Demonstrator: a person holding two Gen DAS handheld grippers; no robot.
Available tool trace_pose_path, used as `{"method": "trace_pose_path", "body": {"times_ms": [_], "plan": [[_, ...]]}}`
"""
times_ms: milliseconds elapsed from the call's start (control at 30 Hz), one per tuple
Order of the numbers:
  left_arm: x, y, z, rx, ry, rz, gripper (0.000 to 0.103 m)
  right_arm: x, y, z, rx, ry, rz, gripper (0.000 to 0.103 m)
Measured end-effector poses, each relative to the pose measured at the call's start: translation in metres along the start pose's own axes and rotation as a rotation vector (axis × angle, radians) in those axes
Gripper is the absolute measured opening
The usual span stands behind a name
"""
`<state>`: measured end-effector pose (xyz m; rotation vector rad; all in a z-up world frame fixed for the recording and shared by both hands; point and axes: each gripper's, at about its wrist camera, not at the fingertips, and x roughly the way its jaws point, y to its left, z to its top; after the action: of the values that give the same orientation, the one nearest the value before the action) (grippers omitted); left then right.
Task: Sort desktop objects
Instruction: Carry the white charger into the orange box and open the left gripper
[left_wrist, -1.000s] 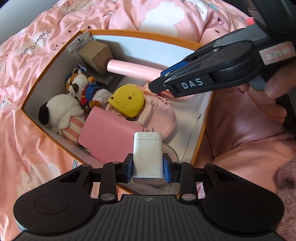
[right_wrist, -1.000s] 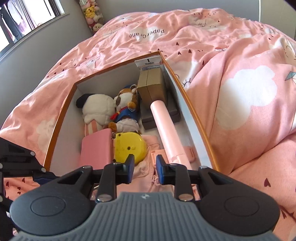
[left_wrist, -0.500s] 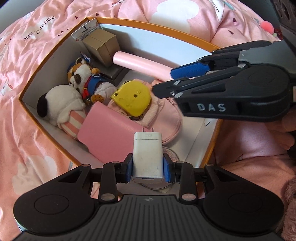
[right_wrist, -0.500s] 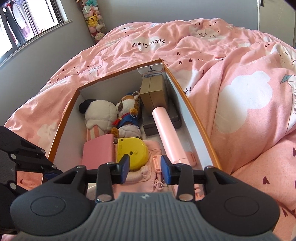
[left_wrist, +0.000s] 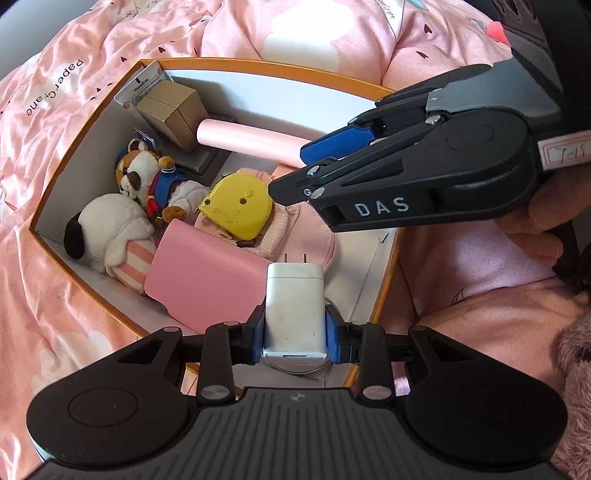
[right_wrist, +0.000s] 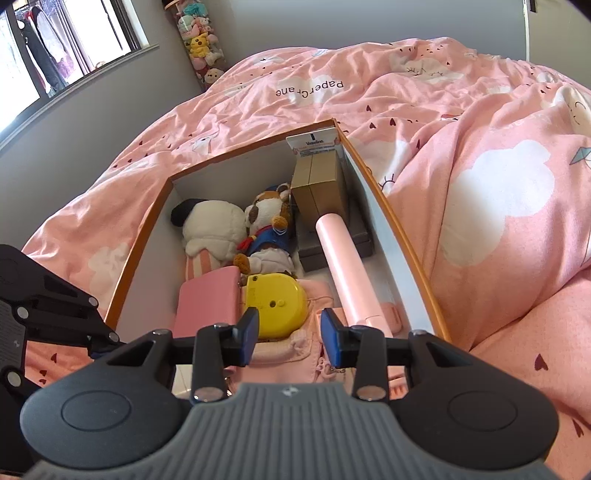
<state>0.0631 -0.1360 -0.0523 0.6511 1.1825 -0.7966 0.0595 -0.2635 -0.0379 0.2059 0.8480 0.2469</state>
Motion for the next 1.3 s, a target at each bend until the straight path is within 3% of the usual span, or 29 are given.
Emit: {"method": "trace_pose_path", "body": {"times_ms": [233, 500, 767, 900, 1000, 1033, 1133, 1300], "plan": [[0.012, 0.015, 0.003, -0.044, 0.073, -0.004, 0.037, -0.001, -0.005, 0.002, 0.003, 0.022, 0.059, 0.039], [0.020, 0.028, 0.009, -0.075, 0.122, -0.109, 0.037, 0.003, -0.001, 0.002, -0.013, 0.037, 0.044, 0.039], [0.025, 0.032, 0.012, -0.054, 0.166, -0.151, 0.036, 0.004, -0.002, 0.002, -0.012, 0.037, 0.045, 0.039], [0.023, 0.030, 0.011, -0.046, 0.168, -0.132, 0.037, 0.005, -0.002, 0.002, -0.019, 0.037, 0.042, 0.040], [0.020, 0.029, 0.012, -0.040, 0.179, -0.144, 0.041, 0.006, -0.002, 0.001, -0.022, 0.039, 0.044, 0.042], [0.019, 0.029, 0.012, -0.039, 0.178, -0.148, 0.048, 0.006, -0.002, 0.001, -0.021, 0.039, 0.047, 0.043], [0.015, 0.028, 0.011, -0.036, 0.168, -0.116, 0.048, 0.005, -0.002, 0.001, -0.022, 0.042, 0.049, 0.044], [-0.003, 0.036, 0.006, -0.129, 0.082, -0.142, 0.048, 0.005, -0.001, 0.000, -0.027, 0.040, 0.046, 0.044]]}}
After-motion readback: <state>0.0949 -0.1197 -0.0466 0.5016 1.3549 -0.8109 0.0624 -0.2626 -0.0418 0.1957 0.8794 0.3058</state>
